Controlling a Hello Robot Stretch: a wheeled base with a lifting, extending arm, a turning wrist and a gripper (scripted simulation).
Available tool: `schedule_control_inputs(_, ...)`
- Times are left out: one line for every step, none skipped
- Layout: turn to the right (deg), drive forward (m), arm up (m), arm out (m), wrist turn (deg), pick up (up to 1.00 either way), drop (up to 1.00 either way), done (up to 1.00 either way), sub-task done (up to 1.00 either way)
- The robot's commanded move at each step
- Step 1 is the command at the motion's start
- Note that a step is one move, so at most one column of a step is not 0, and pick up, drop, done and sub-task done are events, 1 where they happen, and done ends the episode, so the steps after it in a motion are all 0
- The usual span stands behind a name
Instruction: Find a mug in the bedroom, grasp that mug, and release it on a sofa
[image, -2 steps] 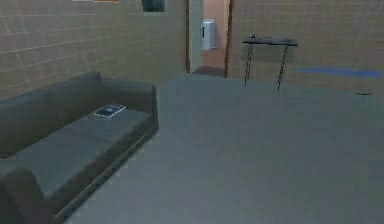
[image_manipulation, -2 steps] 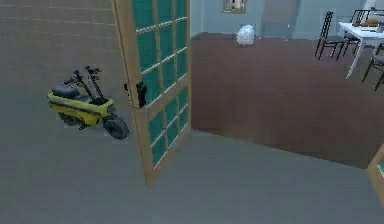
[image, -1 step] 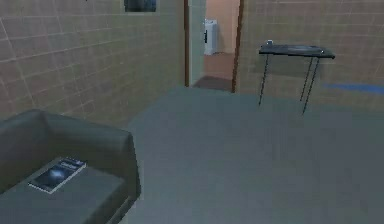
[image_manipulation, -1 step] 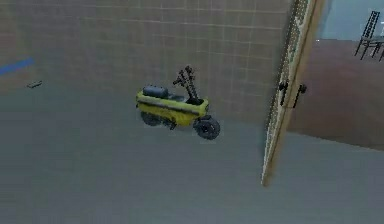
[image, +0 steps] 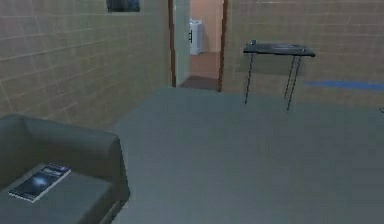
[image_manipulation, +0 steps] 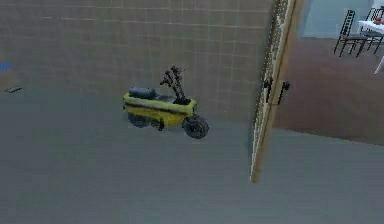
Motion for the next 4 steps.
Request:
schedule_control_inputs(0.0, 1.00, 0.00, 0.00, 0.0, 0.00, 0.00, 0.00, 0.00)
schedule_control_inputs(0.0, 1.00, 0.00, 0.00, 0.0, 0.00, 0.00, 0.00, 0.00)
schedule_control_inputs(0.0, 1.00, 0.00, 0.00, 0.0, 0.00, 0.00, 0.00, 0.00)
schedule_control_inputs(-3.0, 0.00, 0.00, 0.00, 0.0, 0.00, 0.00, 0.00, 0.00)
